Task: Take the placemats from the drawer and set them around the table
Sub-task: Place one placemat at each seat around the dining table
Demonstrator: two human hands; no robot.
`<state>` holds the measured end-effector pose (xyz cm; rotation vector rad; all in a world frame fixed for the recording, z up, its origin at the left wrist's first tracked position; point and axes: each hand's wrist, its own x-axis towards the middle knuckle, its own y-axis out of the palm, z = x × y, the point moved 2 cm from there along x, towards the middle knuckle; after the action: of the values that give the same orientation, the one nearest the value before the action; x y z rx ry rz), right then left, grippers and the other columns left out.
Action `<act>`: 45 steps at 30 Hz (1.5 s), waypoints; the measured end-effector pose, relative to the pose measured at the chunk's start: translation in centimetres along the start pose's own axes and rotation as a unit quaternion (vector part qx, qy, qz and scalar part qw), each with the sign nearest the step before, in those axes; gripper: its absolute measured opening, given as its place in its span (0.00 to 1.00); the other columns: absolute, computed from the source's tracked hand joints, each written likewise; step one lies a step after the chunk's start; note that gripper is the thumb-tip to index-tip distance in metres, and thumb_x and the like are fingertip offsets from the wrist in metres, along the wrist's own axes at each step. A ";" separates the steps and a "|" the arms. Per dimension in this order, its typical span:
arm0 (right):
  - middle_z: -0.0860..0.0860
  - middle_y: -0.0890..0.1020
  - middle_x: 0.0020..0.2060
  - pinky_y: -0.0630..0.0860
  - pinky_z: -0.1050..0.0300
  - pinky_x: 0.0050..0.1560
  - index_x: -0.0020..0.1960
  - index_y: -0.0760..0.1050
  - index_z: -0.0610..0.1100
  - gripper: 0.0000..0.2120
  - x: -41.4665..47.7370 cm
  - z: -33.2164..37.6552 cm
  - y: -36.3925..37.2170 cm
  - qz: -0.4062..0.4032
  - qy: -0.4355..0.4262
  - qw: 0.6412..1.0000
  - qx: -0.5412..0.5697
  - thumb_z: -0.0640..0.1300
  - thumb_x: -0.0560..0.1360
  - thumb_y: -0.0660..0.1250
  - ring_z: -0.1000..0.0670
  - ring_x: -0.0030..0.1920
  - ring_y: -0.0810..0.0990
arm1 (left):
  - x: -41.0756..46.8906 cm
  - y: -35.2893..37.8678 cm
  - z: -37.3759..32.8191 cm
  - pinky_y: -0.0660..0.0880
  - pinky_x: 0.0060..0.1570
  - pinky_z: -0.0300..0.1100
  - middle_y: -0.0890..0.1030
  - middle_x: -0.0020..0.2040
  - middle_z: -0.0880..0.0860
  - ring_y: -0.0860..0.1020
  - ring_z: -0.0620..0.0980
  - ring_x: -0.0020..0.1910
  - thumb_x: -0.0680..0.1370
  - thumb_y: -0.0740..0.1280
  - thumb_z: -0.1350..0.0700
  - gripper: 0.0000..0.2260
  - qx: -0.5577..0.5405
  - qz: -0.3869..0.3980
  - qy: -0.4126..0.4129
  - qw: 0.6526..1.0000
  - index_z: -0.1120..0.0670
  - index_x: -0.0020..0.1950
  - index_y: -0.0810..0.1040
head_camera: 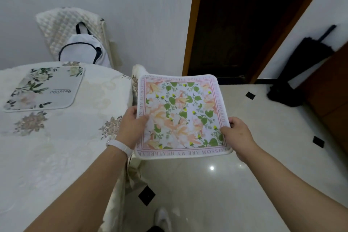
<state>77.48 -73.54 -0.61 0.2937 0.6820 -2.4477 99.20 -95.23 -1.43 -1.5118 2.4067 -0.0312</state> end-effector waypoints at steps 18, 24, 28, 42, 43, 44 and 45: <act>0.50 0.84 0.46 0.83 0.47 0.43 0.50 0.75 0.47 0.08 22.6 6.2 3.1 0.089 0.000 0.996 0.020 0.36 0.76 0.62 0.48 0.43 0.85 | 16.7 6.5 -4.7 0.81 0.45 0.53 0.83 0.50 0.55 0.83 0.56 0.45 0.77 0.66 0.62 0.06 0.016 -0.082 -0.020 0.996 0.53 0.51 0.74; 0.52 0.84 0.44 0.81 0.54 0.36 0.51 0.74 0.47 0.07 32.9 10.8 3.8 0.174 -0.019 0.985 -0.003 0.37 0.78 0.61 0.50 0.40 0.85 | 21.4 10.0 -7.7 0.80 0.41 0.49 0.83 0.49 0.57 0.83 0.56 0.44 0.78 0.66 0.64 0.06 -0.005 -0.167 -0.056 0.984 0.55 0.52 0.74; 0.50 0.84 0.43 0.82 0.51 0.37 0.49 0.75 0.48 0.07 38.1 14.3 5.1 0.222 -0.035 0.974 -0.026 0.37 0.77 0.61 0.49 0.39 0.85 | 22.6 10.9 -9.2 0.81 0.43 0.54 0.84 0.48 0.57 0.84 0.58 0.44 0.78 0.66 0.63 0.06 -0.020 -0.227 -0.053 0.972 0.53 0.50 0.74; 0.49 0.85 0.45 0.83 0.48 0.38 0.51 0.76 0.47 0.08 39.0 23.5 20.0 0.426 -0.100 0.896 -0.079 0.36 0.78 0.63 0.47 0.39 0.86 | 21.8 2.5 -7.3 0.77 0.32 0.46 0.83 0.43 0.57 0.83 0.52 0.33 0.79 0.64 0.64 0.06 -0.122 -0.424 -0.100 0.892 0.54 0.50 0.73; 0.49 0.85 0.45 0.83 0.48 0.38 0.50 0.76 0.47 0.08 38.9 24.1 21.3 0.431 -0.105 0.892 -0.085 0.36 0.78 0.63 0.48 0.40 0.86 | 22.2 1.7 -6.9 0.77 0.32 0.45 0.83 0.43 0.56 0.83 0.51 0.34 0.79 0.64 0.64 0.06 -0.131 -0.431 -0.100 0.887 0.54 0.50 0.73; 0.49 0.85 0.45 0.82 0.49 0.37 0.49 0.76 0.47 0.08 38.8 24.8 22.5 0.434 -0.108 0.890 -0.092 0.36 0.78 0.63 0.48 0.39 0.86 | 22.5 0.8 -6.6 0.78 0.33 0.45 0.83 0.44 0.56 0.83 0.51 0.35 0.79 0.64 0.64 0.06 -0.142 -0.436 -0.100 0.883 0.54 0.51 0.73; 0.49 0.85 0.44 0.82 0.49 0.37 0.48 0.76 0.48 0.08 38.7 25.4 23.8 0.435 -0.111 0.888 -0.100 0.36 0.78 0.63 0.48 0.39 0.86 | 22.8 -0.1 -6.2 0.78 0.33 0.45 0.83 0.44 0.56 0.84 0.51 0.35 0.79 0.64 0.64 0.06 -0.152 -0.442 -0.101 0.878 0.54 0.51 0.73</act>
<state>58.62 -122.00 -2.23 0.1744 0.5319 -1.5085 88.51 -116.34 -0.94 -2.4839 1.4221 0.3051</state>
